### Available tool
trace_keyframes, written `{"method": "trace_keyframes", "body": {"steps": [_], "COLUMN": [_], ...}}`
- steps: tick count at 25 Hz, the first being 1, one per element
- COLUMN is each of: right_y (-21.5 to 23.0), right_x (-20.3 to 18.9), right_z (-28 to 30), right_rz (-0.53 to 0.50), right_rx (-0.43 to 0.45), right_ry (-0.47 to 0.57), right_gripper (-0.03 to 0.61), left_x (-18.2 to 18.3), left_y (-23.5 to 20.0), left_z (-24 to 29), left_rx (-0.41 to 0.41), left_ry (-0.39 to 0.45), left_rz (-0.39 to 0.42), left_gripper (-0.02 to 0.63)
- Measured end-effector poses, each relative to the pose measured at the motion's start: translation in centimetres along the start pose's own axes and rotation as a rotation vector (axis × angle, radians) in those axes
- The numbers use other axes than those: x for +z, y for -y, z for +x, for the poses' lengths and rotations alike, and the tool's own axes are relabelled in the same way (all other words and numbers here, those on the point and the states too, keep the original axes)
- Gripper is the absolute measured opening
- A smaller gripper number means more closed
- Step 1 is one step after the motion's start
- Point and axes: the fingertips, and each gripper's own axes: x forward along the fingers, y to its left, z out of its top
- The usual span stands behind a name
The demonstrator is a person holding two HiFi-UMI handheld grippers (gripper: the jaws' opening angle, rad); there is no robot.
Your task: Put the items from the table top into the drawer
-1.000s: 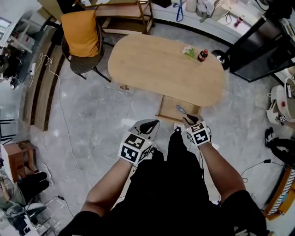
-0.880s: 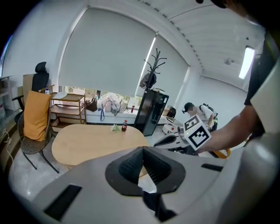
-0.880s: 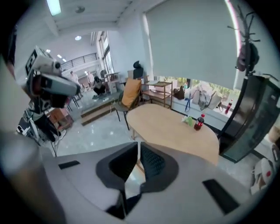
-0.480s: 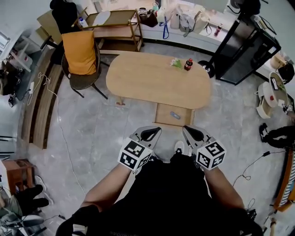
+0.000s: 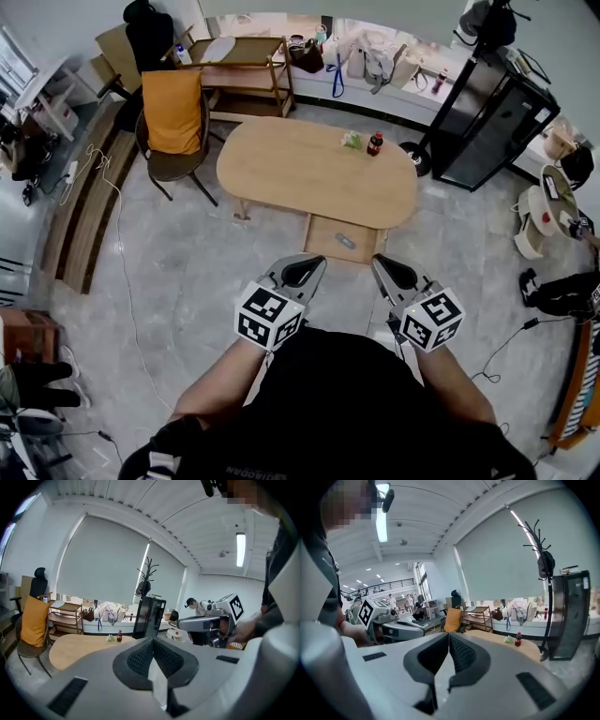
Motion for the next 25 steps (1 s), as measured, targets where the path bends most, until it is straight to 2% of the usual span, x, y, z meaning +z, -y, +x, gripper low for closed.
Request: {"method": "trace_keyframes", "body": {"steps": [4,9,15,21,25], "right_y": [-0.9,-1.2,-1.5,-2.6,-4.2], "right_x": [-0.6,-1.3,-4.3,-6.0,-5.8], "right_z": [-5.2,-11.9,-17.7,-20.3,-20.9], "right_rz": [-0.033,0.016,0.017,0.071,0.061], "right_rx": [0.026,0.042,0.066,0.092,0.093], "right_ry": [0.022,0.069,0.071,0.084,0.087], "right_gripper": [0.005,0.003,0.003,0.003,0.003], "left_x": [0.2,0.0,-3.1,-4.4,-3.6], "left_y": [4.9,10.9,17.5,20.4,20.8], "left_z": [0.1,0.5,-0.4,-2.7,-3.9], "left_rx": [0.004,0.015,0.049,0.084,0.069], "left_ry": [0.049,0.083,0.06,0.028,0.035], "left_rz": [-0.03,-0.05,-0.045,-0.021,-0.029], "left_gripper": [0.002,0.002,0.002,0.002,0.002]}}
